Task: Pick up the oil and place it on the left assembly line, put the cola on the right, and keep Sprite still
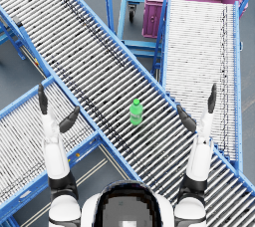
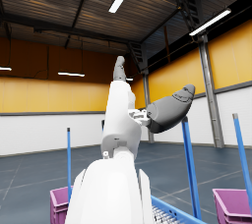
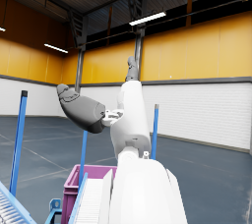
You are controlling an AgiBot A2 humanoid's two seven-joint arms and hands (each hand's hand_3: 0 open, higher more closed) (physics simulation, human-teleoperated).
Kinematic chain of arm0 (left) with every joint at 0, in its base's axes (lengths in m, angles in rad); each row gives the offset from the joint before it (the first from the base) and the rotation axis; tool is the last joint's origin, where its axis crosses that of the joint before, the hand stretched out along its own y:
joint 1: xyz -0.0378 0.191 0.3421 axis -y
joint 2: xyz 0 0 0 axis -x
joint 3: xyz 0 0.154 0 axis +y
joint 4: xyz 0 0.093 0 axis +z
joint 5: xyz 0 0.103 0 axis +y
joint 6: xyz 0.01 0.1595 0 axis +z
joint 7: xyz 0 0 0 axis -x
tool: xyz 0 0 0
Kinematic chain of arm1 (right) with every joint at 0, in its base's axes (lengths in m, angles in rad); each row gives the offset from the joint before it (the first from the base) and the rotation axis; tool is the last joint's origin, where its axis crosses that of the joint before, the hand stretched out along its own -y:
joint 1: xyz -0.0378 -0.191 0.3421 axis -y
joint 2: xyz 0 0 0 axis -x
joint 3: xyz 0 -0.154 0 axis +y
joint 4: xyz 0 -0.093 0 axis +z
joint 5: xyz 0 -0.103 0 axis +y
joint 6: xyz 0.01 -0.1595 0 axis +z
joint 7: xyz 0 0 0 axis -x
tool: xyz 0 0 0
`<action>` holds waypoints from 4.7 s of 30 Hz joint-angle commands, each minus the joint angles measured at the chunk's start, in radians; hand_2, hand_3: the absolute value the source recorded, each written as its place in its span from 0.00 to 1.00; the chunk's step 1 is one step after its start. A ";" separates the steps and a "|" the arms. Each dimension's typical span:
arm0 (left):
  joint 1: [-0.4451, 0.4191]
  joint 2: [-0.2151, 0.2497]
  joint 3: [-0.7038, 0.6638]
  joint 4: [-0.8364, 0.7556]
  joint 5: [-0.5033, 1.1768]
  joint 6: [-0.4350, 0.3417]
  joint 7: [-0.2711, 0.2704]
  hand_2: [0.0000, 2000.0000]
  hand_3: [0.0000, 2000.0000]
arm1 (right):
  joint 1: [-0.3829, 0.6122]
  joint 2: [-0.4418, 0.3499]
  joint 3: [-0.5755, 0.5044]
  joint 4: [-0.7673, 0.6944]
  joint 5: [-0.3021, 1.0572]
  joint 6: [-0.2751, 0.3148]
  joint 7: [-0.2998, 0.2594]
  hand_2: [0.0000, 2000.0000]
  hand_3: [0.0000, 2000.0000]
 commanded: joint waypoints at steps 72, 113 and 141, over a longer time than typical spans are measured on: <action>-0.237 -0.148 0.350 0.093 -0.513 0.101 0.101 0.00 0.00 | -0.159 0.140 0.369 -0.051 -0.513 0.100 -0.101 0.00 0.00; -0.237 -0.148 0.350 0.093 -0.513 0.101 0.101 0.00 0.00 | -0.159 0.140 0.369 -0.051 -0.513 0.100 -0.101 0.00 0.00; -0.237 -0.148 0.350 0.093 -0.513 0.101 0.101 0.00 0.00 | -0.159 0.140 0.369 -0.051 -0.513 0.100 -0.101 0.00 0.00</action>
